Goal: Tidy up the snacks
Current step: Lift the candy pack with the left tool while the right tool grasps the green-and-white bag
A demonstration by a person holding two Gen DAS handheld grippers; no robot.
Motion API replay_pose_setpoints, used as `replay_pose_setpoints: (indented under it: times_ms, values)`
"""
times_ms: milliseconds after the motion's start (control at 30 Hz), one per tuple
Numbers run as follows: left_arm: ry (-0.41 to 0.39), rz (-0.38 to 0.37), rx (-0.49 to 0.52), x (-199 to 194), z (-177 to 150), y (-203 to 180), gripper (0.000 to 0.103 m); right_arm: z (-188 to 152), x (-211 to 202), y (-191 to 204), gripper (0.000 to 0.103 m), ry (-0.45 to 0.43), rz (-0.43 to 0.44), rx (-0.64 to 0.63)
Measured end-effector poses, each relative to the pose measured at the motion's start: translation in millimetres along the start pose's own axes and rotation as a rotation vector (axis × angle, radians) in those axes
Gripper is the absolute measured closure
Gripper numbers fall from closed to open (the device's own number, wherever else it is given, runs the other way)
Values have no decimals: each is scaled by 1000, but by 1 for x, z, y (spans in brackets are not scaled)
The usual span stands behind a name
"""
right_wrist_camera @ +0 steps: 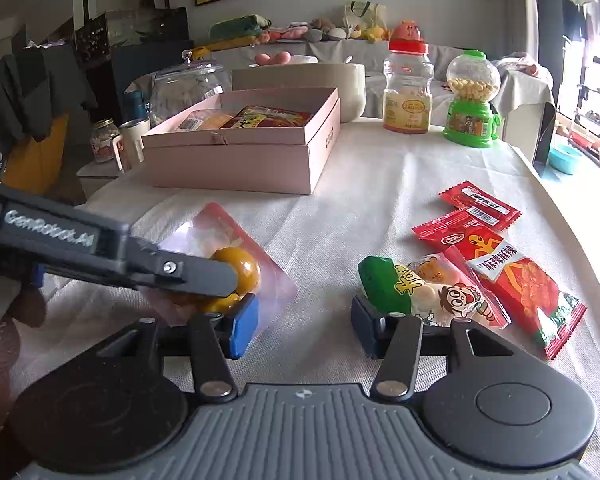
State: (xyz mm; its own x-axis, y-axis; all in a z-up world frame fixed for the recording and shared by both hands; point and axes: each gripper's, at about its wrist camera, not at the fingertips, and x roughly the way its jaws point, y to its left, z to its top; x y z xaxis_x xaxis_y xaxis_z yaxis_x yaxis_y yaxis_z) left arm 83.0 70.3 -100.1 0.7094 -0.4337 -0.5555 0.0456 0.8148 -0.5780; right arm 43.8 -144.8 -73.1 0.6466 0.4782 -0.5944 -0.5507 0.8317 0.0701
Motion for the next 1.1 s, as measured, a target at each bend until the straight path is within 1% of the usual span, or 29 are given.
replay_pose_setpoints:
  times_ms: [100, 133, 200, 233, 267, 333, 367, 400, 433, 467, 500, 533, 567, 600, 700, 833, 900, 933, 1033, 1100]
  values:
    - [-24, -26, -20, -9, -4, 4, 83, -1, -5, 0, 41, -15, -11, 3]
    - [-37, -16, -16, -12, -4, 5, 83, -2, -9, 0, 37, -32, -30, 6]
    - [-76, 33, 2, -18, -2, 7, 83, -4, -22, 1, 31, -83, -91, -14]
    - [-99, 60, 3, -22, -1, 9, 83, -4, -28, 2, 26, -107, -136, -30]
    - [-120, 81, -3, -25, 0, 12, 83, -5, -33, 1, 21, -130, -175, -41]
    - [-157, 113, -30, -27, 4, 18, 83, -5, -38, -3, 16, -155, -237, -55]
    - [-169, 123, -42, -28, 6, 20, 83, -4, -38, -8, 14, -148, -265, -48]
    - [-176, 131, -51, -26, 8, 23, 83, -3, -34, -16, 14, -122, -282, -24]
    - [-179, 137, -57, -25, 10, 25, 83, -1, -27, -24, 14, -73, -290, 22]
    - [-181, 143, -60, -23, 12, 26, 83, 1, -19, -34, 14, -16, -287, 91]
    - [-181, 146, -60, -22, 12, 27, 83, 2, -11, -44, 14, 35, -264, 172]
    - [-182, 143, -57, -21, 12, 28, 83, 3, -4, -52, 10, 60, -236, 237]
    - [-185, 140, -53, -20, 13, 29, 83, 4, -4, -52, 8, 28, -237, 248]
    - [-189, 138, -49, -20, 13, 29, 83, 8, -1, -50, 8, 32, -235, 244]
    - [-192, 138, -50, -17, 12, 32, 82, 18, 13, -42, 8, 69, -166, 190]
    - [-199, 129, -70, -17, 9, 38, 81, 27, 22, -22, 8, 92, -84, 56]
    - [-210, 138, -69, -16, 7, 39, 77, 27, 26, -13, 9, 102, -107, -12]
    - [-218, 149, -62, -15, 4, 39, 74, 27, 30, -15, 8, 113, -122, -26]
    - [-229, 144, -54, -13, 0, 38, 71, 27, 34, -27, 4, 120, -106, 20]
    - [-238, 152, -32, -12, -2, 35, 71, 28, 35, -28, 3, 123, -104, 23]
